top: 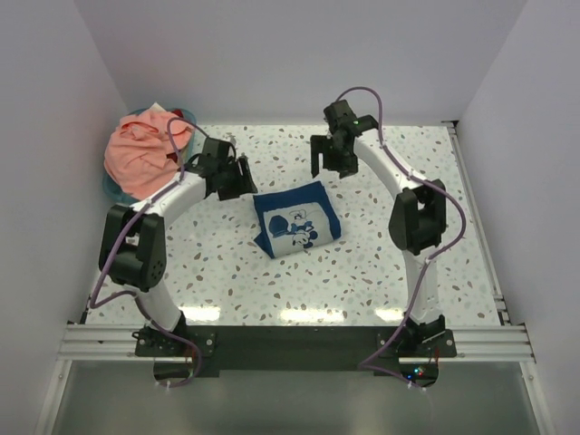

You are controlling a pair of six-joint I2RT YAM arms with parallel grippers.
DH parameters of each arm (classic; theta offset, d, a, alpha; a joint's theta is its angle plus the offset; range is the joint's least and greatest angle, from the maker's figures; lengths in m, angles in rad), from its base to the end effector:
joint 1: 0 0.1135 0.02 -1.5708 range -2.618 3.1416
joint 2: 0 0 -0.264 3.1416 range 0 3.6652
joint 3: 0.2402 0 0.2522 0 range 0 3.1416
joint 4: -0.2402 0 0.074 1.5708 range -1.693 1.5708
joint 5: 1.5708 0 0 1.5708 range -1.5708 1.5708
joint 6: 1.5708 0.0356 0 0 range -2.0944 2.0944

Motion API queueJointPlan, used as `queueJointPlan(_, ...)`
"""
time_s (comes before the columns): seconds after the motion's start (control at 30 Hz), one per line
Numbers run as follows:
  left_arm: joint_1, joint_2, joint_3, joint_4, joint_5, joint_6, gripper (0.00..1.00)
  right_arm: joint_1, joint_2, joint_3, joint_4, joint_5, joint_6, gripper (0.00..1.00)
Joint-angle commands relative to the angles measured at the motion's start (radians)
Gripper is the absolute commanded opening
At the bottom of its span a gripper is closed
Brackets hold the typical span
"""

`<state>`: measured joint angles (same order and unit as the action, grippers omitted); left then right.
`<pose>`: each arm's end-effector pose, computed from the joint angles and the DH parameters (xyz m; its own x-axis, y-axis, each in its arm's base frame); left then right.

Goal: Fold and stack the t-shirts
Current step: Fold the tshirt, then neatly place the folded tshirt to the corner

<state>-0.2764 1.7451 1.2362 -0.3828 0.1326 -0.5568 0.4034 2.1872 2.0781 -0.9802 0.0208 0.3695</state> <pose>0.3620 -0.1076 0.2215 -0.8207 -0.3117 -0.4788 -0.0981 0.9025 -0.4193 0.4357 0.1852 0.2648 -0.8987 0.0090 -0.4385 -0.0633 0.9866 0.1501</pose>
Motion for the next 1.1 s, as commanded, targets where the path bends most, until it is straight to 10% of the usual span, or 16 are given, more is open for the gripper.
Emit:
queueJointPlan(0.0,0.006,-0.038,0.04,0.042,-0.012,0.008,0.64,-0.037,-0.033,0.024,0.027,-0.131,-0.04,0.88)
queueJointPlan(0.47,-0.073,-0.116,-0.19,0.087,0.145,-0.055,0.56,-0.13,-0.264,-0.492,0.244,-0.491,-0.141,0.89)
queueJointPlan(1.07,-0.093,-0.119,-0.408,0.245,0.248,-0.152,0.54,-0.173,-0.159,-0.625,0.328,-0.656,-0.19,0.92)
